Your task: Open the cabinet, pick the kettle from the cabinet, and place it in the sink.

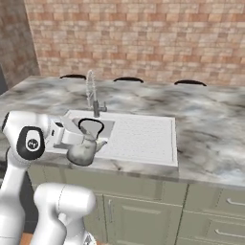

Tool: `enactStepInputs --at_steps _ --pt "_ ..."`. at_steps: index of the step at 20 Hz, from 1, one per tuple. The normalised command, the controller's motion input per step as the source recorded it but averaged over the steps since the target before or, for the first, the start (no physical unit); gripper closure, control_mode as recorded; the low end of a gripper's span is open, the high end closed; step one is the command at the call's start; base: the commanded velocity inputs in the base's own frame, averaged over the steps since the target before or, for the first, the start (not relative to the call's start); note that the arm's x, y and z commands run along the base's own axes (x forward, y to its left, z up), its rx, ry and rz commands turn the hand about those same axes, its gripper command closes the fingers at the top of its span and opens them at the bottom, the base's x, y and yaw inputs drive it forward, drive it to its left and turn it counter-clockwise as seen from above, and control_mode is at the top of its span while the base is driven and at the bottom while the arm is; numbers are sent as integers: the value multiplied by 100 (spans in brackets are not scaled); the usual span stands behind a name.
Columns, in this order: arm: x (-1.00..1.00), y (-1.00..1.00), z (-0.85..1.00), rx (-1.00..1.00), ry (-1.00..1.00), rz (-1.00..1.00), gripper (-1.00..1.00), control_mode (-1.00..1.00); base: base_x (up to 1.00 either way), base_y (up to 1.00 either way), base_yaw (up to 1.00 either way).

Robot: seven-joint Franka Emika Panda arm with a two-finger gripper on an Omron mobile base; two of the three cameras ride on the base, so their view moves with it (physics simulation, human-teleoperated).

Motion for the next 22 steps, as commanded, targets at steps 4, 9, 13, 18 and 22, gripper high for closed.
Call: enactStepInputs --at_steps 4,9,13,18,22 --pt "0 0 0 0 0 0 100 100 34 -44 4" --pt "0 0 0 0 0 0 100 100 34 -40 2" --pt "0 0 0 0 0 0 100 100 34 -29 0" --pt "0 0 0 0 0 0 100 100 29 -21 0" --pt "0 0 0 0 0 0 100 100 34 -12 0"
